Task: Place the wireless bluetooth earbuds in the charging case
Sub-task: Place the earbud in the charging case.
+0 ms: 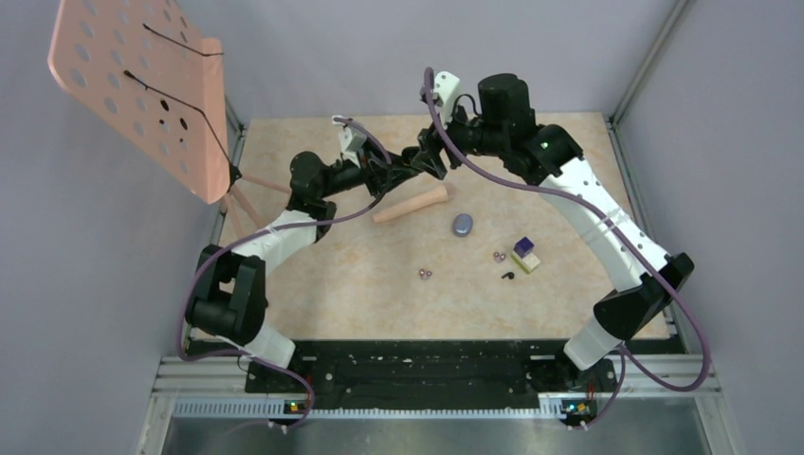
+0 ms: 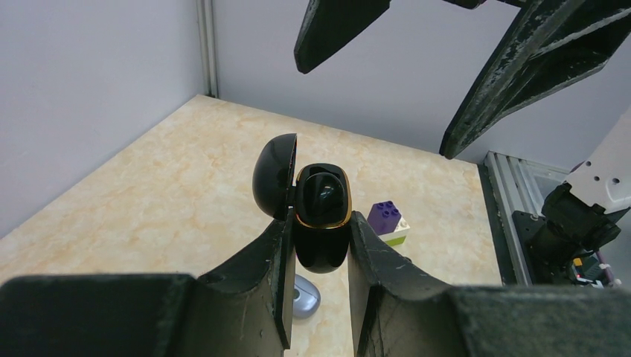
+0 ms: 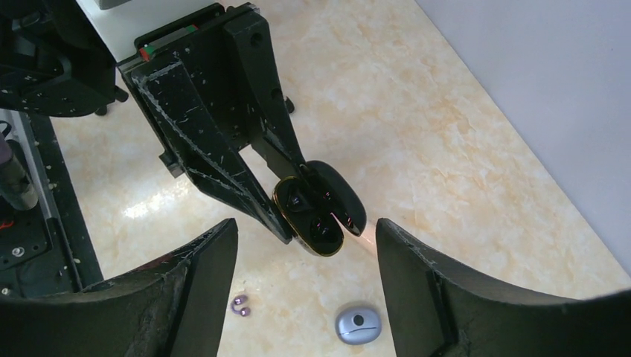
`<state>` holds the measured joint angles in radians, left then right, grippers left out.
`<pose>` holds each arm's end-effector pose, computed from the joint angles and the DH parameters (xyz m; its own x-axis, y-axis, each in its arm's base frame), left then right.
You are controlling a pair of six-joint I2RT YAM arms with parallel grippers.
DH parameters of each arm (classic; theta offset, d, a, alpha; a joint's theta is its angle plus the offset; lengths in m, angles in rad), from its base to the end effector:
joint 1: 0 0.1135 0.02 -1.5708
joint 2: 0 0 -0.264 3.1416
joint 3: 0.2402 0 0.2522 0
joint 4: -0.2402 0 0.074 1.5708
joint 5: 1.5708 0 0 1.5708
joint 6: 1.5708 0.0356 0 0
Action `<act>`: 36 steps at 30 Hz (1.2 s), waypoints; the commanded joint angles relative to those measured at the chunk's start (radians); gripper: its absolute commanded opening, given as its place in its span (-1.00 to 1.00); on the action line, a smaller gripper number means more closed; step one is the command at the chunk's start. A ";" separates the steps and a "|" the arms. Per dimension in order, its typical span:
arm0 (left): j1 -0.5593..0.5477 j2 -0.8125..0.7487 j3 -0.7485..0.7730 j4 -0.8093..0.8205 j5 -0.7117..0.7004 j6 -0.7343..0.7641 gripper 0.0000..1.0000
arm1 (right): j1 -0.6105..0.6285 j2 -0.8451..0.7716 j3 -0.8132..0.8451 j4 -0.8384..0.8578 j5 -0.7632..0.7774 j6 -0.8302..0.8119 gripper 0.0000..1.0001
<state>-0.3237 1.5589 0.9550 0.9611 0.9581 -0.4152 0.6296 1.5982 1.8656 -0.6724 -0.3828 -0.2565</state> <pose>0.3141 -0.1361 0.3208 -0.0636 -0.2234 -0.9727 0.9660 0.2309 -0.1162 0.2718 0.2145 0.4578 -0.0991 -0.3633 -0.9264 -0.8775 0.4709 -0.0908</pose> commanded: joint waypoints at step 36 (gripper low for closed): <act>0.051 -0.015 0.056 0.093 0.089 -0.127 -1.00 | -0.119 -0.031 0.017 -0.121 -0.242 -0.011 0.54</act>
<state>-0.3019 1.5528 0.9554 0.9745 0.9890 -0.4656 0.6033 1.6623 1.8656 -0.7498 -0.4614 -0.2764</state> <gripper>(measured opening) 0.316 0.760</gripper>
